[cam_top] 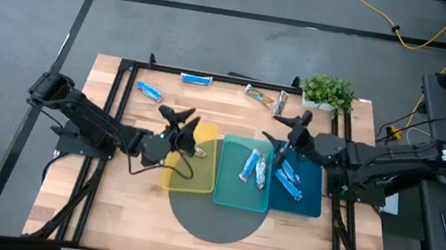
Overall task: Pick and place Granola Bars by type
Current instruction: Put the red granola bar into the green bin
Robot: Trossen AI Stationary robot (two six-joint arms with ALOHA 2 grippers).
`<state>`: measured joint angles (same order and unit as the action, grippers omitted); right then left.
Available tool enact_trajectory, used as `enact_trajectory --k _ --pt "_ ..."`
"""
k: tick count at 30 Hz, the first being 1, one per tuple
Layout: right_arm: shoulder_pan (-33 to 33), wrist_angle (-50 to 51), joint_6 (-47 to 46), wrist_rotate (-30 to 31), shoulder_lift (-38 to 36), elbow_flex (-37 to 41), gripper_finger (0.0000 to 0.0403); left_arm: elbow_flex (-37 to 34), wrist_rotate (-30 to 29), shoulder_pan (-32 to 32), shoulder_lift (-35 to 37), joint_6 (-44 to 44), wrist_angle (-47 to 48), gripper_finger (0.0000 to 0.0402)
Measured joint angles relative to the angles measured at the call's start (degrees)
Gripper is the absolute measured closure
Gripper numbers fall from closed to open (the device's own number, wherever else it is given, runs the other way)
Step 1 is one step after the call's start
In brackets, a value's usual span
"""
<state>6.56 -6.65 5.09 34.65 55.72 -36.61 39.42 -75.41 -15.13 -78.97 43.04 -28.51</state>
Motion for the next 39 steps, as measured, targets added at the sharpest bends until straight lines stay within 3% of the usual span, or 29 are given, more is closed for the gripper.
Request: enact_trajectory --k 8,16,20,24,28,31,36,39 --pt "-1.86 -11.08 8.08 -7.38 5.68 3.66 0.0123 0.00 -2.31 13.55 4.92 7.18 0.08 0.0257" --pt "-5.30 -11.93 8.72 -7.45 8.58 3.64 0.0123 0.02 -1.49 31.87 8.35 17.75 2.12 0.0273" --pt "-6.60 -12.06 8.72 -8.39 9.41 3.63 0.0123 0.02 1.89 40.27 9.30 20.11 9.38 0.0277" --pt "-7.81 -12.97 8.69 -11.20 9.66 3.62 0.0123 0.24 10.26 47.46 9.41 16.25 21.08 0.0279" --pt "-8.28 -14.00 8.41 -12.34 9.65 3.60 0.0123 3.86 27.84 53.81 9.37 4.98 41.72 0.0279" --pt "-8.28 -15.02 8.26 -12.39 9.65 3.59 0.0123 6.93 39.94 58.48 9.37 0.16 51.56 0.0279" --pt "-8.28 -15.56 8.66 -12.41 9.67 3.58 0.0123 10.28 50.04 64.20 9.37 1.67 58.89 0.0274" --pt "-8.28 -15.94 8.74 -12.43 9.67 3.58 0.0123 10.71 52.91 66.63 9.37 2.54 62.69 0.0258"
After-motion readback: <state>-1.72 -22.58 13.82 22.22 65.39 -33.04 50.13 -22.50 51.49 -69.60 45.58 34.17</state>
